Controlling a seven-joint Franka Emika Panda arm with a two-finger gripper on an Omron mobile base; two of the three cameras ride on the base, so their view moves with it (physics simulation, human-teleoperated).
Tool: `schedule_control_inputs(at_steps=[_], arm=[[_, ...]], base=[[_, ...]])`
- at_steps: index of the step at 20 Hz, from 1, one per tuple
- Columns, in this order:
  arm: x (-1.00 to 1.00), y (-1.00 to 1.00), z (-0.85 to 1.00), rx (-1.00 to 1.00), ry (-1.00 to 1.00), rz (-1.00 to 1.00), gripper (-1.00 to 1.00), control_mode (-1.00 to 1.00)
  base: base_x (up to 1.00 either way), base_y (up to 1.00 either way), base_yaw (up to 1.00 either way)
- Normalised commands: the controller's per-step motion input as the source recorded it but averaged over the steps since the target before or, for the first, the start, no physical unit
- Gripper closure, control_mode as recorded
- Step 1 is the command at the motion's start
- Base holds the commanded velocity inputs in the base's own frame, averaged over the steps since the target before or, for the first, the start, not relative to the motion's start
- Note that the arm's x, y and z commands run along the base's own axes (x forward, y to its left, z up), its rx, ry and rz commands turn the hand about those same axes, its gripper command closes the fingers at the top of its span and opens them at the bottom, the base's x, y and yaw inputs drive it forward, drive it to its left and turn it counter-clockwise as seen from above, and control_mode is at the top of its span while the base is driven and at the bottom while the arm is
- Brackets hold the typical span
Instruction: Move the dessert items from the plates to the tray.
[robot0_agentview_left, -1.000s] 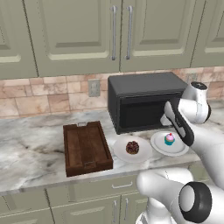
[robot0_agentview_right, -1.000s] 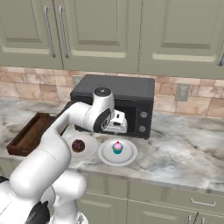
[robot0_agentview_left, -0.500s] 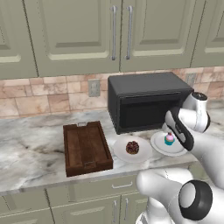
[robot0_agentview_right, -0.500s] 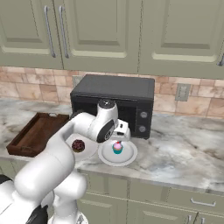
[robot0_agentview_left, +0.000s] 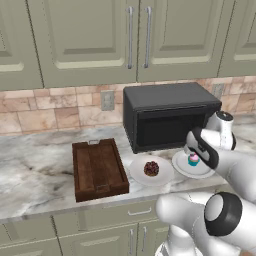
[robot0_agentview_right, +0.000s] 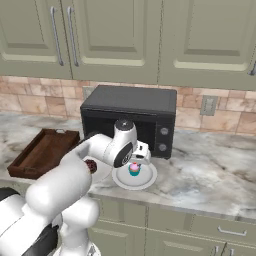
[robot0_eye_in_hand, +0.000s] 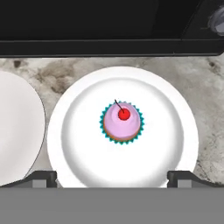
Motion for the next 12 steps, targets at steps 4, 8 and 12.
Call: schedule_control_inputs(at_steps=[4,8,12], arm=[[0.09,-0.08,-0.15,0.00,0.00,0.00,-1.00,-1.00],[0.10,-0.01,-0.16,0.00,0.00,0.00,-1.00,-1.00],[0.12,0.00,-0.19,0.00,0.00,0.00,-1.00,-1.00]], base=[[0.00,0.00,0.00],[0.00,0.00,0.00],[0.00,0.00,0.00]])
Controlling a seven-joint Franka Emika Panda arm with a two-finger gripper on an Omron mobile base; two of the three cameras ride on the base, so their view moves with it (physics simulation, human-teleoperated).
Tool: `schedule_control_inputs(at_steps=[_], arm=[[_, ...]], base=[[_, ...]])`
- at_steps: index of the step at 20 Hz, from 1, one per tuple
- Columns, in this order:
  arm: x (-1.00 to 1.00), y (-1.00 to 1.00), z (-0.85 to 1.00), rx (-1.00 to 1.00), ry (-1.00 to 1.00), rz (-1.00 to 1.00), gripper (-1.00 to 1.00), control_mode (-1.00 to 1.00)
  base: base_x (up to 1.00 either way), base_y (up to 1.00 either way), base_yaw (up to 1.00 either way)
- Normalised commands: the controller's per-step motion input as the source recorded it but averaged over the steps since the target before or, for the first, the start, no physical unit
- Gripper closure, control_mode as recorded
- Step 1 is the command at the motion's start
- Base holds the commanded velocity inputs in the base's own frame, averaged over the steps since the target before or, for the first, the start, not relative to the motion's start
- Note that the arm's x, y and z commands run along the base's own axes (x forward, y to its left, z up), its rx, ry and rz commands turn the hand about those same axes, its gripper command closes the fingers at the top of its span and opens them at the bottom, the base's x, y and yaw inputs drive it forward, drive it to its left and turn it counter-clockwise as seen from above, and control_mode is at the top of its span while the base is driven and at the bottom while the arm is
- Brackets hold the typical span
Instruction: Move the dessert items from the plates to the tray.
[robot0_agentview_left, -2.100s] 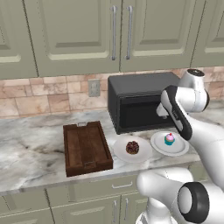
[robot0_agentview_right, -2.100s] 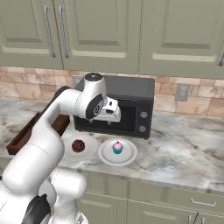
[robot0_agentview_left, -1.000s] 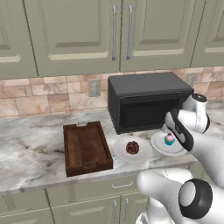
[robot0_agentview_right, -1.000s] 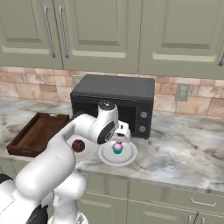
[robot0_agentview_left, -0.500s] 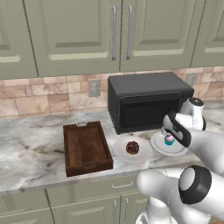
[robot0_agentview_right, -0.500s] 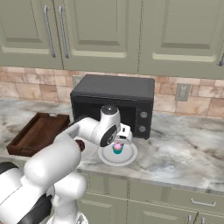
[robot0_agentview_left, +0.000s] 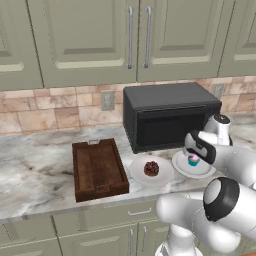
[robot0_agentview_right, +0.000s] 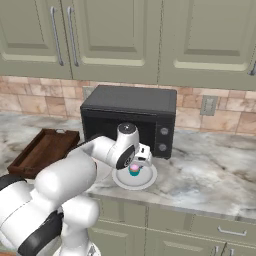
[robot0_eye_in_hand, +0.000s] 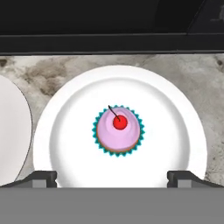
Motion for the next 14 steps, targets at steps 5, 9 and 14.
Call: schedule_control_inputs(at_steps=[5,9,14], arm=[[0.10,0.00,-0.18,0.00,0.00,0.00,-1.00,-1.00],[0.12,0.00,-0.16,0.00,0.00,0.00,-1.00,-1.00],[0.19,0.00,-0.12,0.00,0.00,0.00,-1.00,-1.00]], base=[[0.00,0.00,0.00],[0.00,0.00,0.00],[0.00,0.00,0.00]])
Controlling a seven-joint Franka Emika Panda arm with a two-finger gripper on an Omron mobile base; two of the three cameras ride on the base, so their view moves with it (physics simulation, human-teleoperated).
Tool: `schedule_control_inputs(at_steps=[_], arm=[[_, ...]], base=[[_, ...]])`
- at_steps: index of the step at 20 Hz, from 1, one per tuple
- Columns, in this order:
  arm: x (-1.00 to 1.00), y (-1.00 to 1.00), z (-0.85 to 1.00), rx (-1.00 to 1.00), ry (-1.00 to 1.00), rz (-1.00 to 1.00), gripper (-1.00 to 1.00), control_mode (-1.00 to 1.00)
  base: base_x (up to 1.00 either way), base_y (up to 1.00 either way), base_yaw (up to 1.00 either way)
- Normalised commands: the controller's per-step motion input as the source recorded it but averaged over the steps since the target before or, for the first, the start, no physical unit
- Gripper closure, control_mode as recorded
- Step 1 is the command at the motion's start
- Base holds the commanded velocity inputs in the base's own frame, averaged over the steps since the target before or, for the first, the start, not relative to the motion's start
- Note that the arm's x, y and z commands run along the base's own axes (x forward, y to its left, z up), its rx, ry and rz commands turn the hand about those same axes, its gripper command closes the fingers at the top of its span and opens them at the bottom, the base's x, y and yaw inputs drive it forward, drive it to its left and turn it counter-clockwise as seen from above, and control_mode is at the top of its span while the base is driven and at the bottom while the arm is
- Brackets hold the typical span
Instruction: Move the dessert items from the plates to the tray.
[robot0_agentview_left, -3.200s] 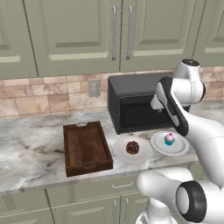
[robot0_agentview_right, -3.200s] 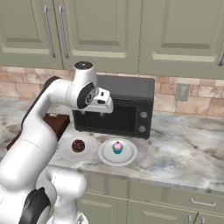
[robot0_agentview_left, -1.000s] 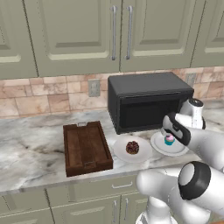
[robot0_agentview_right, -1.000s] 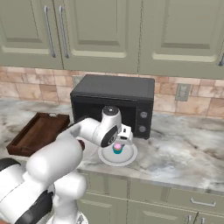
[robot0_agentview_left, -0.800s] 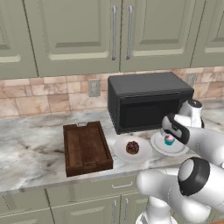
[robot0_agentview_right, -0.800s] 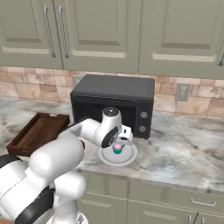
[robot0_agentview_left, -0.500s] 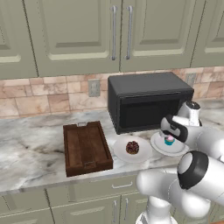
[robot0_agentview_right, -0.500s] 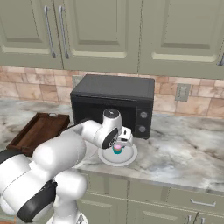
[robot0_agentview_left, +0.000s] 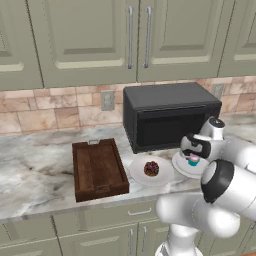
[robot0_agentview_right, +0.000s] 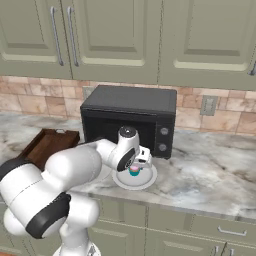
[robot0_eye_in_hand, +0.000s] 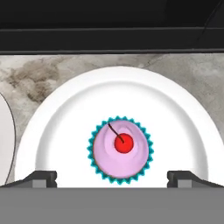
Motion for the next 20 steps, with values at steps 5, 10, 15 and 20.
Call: schedule_control_inputs(at_steps=[5,10,15,20], arm=[[0.13,0.00,-0.11,0.00,0.00,0.00,-1.00,-1.00],[0.07,-0.01,-0.12,0.00,0.00,0.00,-1.00,-1.00],[0.09,-0.04,-0.13,0.00,0.00,0.00,-1.00,-1.00],[0.11,-0.06,-0.12,0.01,0.00,0.00,-1.00,-1.00]], base=[[0.00,0.00,0.00],[0.00,0.00,0.00],[0.00,0.00,0.00],[0.00,0.00,0.00]])
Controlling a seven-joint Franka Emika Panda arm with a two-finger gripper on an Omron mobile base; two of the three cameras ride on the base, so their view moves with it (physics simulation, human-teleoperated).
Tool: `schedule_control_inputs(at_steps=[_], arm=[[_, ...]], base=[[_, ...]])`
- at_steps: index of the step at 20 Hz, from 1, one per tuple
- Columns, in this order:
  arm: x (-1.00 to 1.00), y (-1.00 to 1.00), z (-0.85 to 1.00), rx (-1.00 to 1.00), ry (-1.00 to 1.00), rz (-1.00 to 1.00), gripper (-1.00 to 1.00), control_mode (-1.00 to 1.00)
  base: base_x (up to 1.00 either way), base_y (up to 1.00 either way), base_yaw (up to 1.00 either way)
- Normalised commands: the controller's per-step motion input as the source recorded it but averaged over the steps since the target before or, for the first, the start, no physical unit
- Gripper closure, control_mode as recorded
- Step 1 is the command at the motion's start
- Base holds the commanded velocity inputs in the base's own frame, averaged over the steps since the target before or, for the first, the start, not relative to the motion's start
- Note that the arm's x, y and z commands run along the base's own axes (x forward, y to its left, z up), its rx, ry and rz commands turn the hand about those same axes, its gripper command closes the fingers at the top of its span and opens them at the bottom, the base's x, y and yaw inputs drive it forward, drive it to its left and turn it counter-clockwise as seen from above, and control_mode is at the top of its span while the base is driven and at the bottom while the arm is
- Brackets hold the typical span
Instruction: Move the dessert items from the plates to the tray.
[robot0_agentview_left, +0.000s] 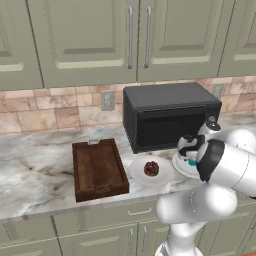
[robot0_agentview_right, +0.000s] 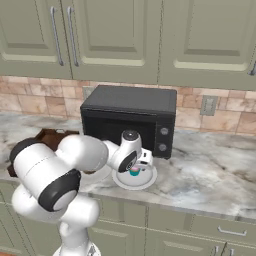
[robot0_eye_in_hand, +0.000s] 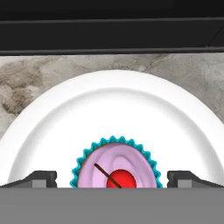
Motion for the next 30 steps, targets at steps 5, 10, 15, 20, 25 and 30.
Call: schedule_control_inputs(at_steps=[5,10,15,20,25,30], arm=[[0.01,-0.01,-0.10,0.00,0.00,0.00,1.00,-1.00],[-0.01,0.00,0.00,0.00,0.00,0.00,1.00,-1.00],[-0.12,0.00,0.37,0.00,0.00,0.00,1.00,-1.00],[-0.05,0.00,0.68,0.00,0.00,0.00,1.00,-1.00],[-0.10,0.10,0.45,0.03,0.00,0.00,1.00,-1.00],[-0.15,0.38,0.12,0.01,0.00,0.00,1.00,-1.00]], base=[[0.00,0.00,0.00],[0.00,0.00,0.00],[0.00,0.00,0.00],[0.00,0.00,0.00],[0.00,0.00,0.00],[0.00,0.00,0.00]])
